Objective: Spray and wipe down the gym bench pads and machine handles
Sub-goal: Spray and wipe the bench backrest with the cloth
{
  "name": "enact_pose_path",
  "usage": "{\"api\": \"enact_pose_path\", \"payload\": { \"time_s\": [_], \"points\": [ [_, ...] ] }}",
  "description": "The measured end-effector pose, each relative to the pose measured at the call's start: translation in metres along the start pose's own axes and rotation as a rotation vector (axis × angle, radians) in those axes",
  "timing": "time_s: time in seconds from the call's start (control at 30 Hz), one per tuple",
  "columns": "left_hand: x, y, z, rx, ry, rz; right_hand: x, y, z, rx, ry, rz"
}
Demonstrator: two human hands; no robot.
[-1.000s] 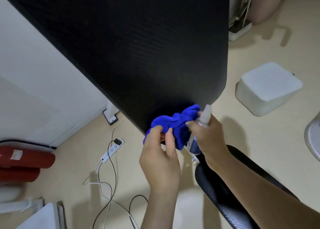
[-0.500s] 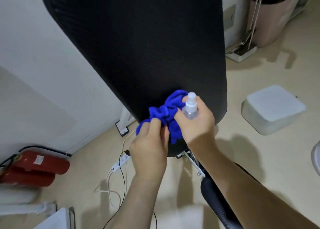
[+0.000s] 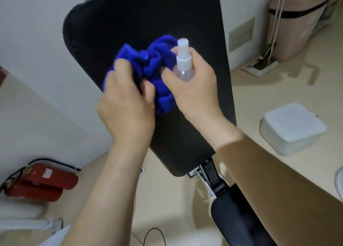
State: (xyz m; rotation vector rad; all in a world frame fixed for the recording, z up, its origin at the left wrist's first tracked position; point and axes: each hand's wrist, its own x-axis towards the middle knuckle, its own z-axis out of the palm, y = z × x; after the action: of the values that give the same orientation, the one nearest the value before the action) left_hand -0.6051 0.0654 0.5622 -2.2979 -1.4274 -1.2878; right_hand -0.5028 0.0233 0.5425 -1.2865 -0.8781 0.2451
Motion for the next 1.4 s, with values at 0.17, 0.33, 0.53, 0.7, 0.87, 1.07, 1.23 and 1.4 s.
{"api": "enact_pose_path", "payload": {
  "time_s": [0.17,0.33,0.53,0.7,0.87,1.07,1.23,1.4],
  "points": [
    [-0.075,0.003,0.059,0.200,-0.424,0.290,-0.041,0.090,-0.033,-0.012,0.094,0.399],
    [-0.123,0.012,0.097,0.351,-0.824,0.542,-0.081,0.163,-0.063,0.058,0.114,0.704],
    [-0.047,0.035,0.066,0.360,-0.511,0.611,-0.029,0.120,-0.065,0.143,0.092,0.687],
    [0.057,0.068,0.023,0.270,-0.123,0.497,0.056,0.021,-0.066,0.284,-0.014,0.357],
    [0.060,0.084,0.027,0.310,-0.266,0.513,0.064,0.018,-0.079,0.464,-0.130,0.500],
    [0.023,0.077,0.041,0.382,-0.454,0.686,0.033,0.044,-0.102,0.455,-0.121,0.612],
    [0.074,0.081,0.008,0.340,-0.197,0.658,0.055,0.017,-0.086,0.332,-0.101,0.475],
    [0.134,0.113,0.008,0.329,-0.104,0.586,0.101,-0.028,-0.041,-0.008,0.107,0.094]
  ]
}}
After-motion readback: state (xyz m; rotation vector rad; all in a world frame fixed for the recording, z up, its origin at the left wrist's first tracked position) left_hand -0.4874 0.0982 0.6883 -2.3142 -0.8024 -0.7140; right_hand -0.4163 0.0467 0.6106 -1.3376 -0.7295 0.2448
